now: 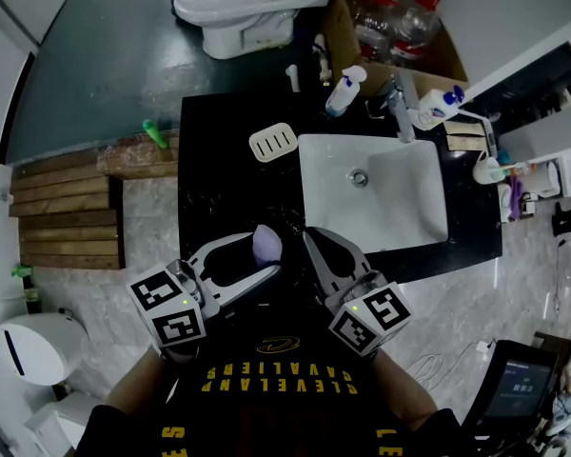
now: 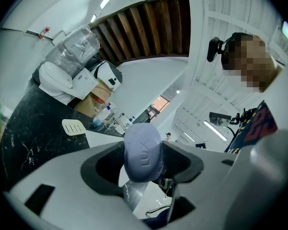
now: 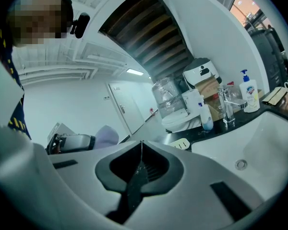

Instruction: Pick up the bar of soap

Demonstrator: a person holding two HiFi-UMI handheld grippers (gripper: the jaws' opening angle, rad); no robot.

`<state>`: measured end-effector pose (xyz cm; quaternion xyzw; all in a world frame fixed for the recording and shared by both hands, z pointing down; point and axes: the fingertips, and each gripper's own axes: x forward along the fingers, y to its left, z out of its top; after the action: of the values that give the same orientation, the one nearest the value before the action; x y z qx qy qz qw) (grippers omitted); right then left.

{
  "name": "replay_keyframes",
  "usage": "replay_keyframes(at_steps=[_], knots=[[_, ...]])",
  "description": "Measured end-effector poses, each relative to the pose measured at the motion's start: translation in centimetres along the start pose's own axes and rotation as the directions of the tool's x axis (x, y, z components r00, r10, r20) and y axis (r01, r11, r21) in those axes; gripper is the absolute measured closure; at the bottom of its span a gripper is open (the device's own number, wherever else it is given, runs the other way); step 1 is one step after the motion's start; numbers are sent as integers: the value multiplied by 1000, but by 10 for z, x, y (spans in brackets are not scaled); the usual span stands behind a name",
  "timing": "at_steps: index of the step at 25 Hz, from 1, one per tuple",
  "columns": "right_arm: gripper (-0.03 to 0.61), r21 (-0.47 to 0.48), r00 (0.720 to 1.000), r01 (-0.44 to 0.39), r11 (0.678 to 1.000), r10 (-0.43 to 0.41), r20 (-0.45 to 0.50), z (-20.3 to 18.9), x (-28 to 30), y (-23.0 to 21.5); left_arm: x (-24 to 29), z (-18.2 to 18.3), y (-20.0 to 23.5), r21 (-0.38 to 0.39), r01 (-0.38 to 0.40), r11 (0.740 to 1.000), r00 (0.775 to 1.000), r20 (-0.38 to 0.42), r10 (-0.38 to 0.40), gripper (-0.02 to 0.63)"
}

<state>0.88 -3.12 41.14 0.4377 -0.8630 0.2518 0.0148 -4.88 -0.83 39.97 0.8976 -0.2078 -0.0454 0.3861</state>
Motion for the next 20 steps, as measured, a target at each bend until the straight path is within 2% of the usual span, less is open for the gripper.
replay_keyframes(at_steps=[20], knots=[[560,-1,1000,-3,1000,3,-2,4,5,-8,11,3,3,10,5,1000,1000,-26,-5,350]])
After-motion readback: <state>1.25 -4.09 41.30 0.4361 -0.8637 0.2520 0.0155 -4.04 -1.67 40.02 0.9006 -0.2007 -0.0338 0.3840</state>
